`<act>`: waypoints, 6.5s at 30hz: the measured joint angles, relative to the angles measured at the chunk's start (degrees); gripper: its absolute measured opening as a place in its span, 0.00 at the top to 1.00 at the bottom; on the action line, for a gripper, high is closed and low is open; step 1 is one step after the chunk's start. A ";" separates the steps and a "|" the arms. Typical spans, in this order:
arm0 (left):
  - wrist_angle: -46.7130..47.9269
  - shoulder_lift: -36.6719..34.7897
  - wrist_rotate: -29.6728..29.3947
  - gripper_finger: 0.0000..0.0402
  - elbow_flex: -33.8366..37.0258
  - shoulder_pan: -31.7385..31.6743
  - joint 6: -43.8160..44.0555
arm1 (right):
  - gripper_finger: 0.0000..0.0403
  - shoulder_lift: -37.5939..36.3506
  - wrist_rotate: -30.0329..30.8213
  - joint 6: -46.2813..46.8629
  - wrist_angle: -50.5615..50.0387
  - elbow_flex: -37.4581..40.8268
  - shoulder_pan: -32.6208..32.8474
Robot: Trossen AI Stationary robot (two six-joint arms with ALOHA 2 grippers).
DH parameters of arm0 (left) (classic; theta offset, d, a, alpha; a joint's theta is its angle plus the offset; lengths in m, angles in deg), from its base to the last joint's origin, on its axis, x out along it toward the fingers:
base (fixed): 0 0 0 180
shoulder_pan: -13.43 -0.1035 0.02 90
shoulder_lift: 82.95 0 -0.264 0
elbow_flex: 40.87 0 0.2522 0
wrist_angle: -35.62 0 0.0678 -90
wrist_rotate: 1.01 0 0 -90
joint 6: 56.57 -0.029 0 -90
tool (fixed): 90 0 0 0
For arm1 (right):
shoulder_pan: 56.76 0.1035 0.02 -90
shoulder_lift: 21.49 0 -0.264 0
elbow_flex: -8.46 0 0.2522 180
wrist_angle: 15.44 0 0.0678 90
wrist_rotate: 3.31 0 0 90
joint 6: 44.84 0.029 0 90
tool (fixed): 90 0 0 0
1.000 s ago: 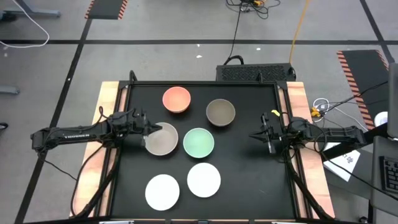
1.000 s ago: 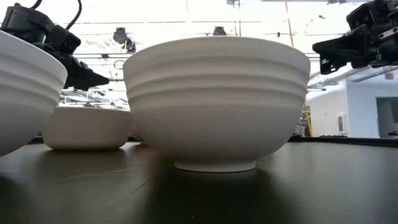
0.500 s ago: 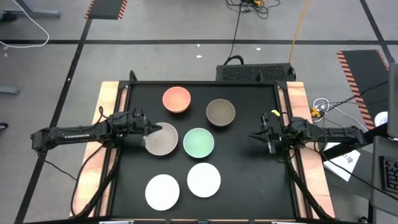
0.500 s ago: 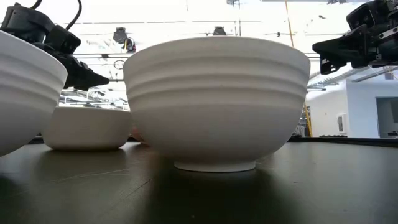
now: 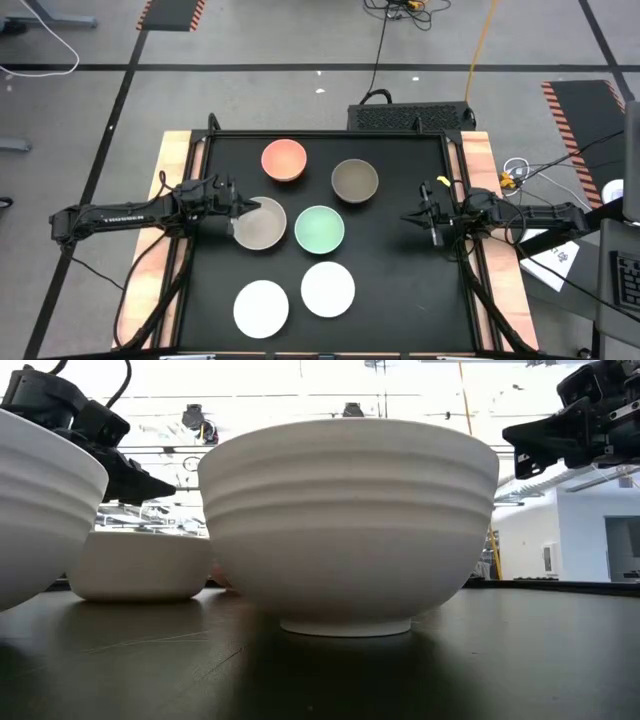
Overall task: Nest bowls inside each other
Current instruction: Stack the brown bowl on top of the green bowl
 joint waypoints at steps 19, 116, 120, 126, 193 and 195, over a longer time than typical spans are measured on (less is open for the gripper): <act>-2.01 0.00 0.00 0.94 -0.02 -0.01 0.00 | 1.00 0.00 0.00 0.02 0.04 -0.01 0.02; -19.34 -0.07 13.85 0.94 0.00 -0.02 14.73 | 1.00 6.92 10.73 3.73 -1.03 -6.88 -13.29; -19.37 -0.07 13.83 0.94 0.00 -0.02 14.64 | 1.00 10.17 10.52 3.64 -0.22 -6.89 -16.58; -19.28 -0.06 13.83 0.94 0.00 -0.02 13.09 | 1.00 18.16 4.61 4.72 7.14 -6.95 -21.25; -14.45 -0.07 13.75 0.94 0.00 -0.02 10.52 | 1.00 72.35 -5.81 8.37 -16.41 -51.32 -36.41; -14.47 -0.07 13.75 0.94 0.00 -0.02 10.54 | 1.00 72.35 -5.81 7.07 -21.51 -52.52 -36.67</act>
